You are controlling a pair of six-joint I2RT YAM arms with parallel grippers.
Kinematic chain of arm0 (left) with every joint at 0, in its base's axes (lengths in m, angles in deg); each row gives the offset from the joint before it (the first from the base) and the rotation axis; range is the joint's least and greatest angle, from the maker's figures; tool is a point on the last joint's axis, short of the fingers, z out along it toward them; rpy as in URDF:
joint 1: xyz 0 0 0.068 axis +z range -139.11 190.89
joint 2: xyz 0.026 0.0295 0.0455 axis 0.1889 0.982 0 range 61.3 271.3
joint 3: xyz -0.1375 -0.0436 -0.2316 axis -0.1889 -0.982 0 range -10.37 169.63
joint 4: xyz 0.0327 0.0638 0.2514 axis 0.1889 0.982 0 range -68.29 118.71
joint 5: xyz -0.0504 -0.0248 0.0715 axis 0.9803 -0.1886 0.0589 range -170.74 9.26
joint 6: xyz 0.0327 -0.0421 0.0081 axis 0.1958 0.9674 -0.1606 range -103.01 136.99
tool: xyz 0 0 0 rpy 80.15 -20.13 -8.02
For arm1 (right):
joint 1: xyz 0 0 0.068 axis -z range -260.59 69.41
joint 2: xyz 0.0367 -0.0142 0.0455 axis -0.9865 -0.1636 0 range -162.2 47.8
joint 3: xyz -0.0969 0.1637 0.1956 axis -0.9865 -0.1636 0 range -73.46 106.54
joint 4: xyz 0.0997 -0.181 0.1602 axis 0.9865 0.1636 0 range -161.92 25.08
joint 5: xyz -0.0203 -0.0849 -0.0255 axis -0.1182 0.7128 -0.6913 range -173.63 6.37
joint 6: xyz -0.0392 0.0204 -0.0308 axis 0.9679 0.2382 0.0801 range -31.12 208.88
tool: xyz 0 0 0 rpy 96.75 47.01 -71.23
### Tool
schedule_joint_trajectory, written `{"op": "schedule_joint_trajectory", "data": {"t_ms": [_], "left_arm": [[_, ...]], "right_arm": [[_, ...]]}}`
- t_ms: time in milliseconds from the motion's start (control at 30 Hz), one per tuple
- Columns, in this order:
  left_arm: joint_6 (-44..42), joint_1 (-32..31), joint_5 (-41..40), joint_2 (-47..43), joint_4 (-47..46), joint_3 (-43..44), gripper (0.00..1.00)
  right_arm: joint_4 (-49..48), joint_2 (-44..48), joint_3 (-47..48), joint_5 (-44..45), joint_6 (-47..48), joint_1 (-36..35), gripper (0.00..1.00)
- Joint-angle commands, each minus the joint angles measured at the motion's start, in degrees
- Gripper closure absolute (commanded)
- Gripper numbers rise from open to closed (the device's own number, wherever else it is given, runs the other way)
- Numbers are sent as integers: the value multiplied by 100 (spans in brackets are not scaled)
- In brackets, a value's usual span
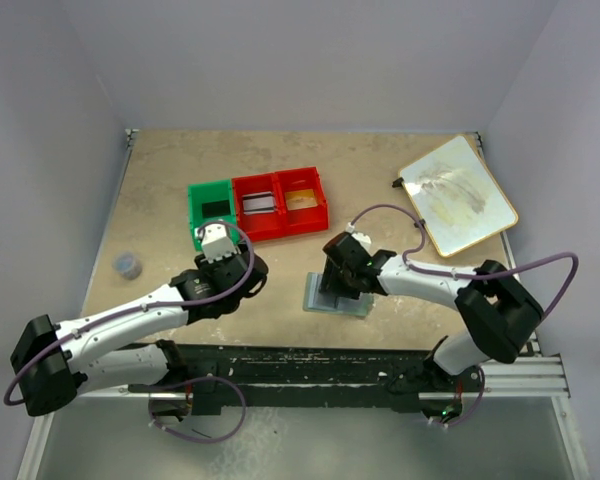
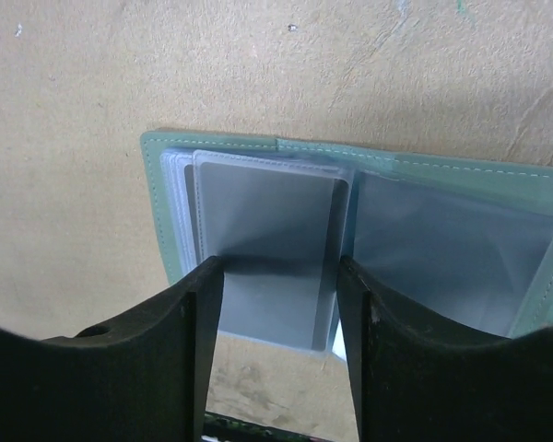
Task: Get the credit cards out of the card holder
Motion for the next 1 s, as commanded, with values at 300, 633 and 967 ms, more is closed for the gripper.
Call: {"op": "schedule_joint_trajectory", "data": {"t_ms": [300,633,967], "left_arm": [[-196,9,52,186,-221,222,35],[-112,9,-153,-79,-113,133,35],[-124,11,-230,-112,-68,175,35]], "right_arm": [[522,-304,508,503,-57,-34,31],[456,82,768,558,242,-34,35],[136,-572,520,281,118,-41,40]]}}
